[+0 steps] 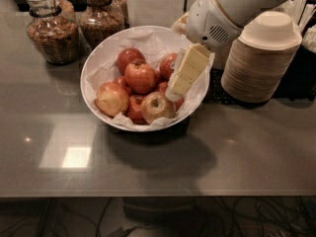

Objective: Pick apple from white bowl

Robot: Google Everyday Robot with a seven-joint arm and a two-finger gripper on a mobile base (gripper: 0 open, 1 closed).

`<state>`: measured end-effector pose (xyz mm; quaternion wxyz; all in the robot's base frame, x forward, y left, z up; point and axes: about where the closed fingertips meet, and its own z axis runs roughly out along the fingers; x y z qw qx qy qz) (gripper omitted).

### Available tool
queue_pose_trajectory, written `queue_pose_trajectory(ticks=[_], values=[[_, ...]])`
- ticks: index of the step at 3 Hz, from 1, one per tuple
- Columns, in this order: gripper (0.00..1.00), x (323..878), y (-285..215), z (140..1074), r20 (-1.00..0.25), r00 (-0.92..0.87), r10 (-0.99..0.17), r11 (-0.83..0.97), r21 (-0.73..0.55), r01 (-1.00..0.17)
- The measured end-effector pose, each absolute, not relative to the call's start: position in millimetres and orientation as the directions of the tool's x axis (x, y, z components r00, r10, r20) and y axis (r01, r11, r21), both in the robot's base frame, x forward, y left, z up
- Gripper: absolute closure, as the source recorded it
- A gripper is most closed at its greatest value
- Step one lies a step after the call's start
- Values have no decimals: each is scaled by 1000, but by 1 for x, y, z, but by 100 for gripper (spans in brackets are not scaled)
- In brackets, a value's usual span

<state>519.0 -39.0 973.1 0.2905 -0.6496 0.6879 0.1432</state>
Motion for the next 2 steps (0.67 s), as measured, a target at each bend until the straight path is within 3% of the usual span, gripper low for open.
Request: queue_pose_trajectory(ticks=[2], values=[[0, 535, -2, 955, -604, 41, -796, 48, -132, -990]])
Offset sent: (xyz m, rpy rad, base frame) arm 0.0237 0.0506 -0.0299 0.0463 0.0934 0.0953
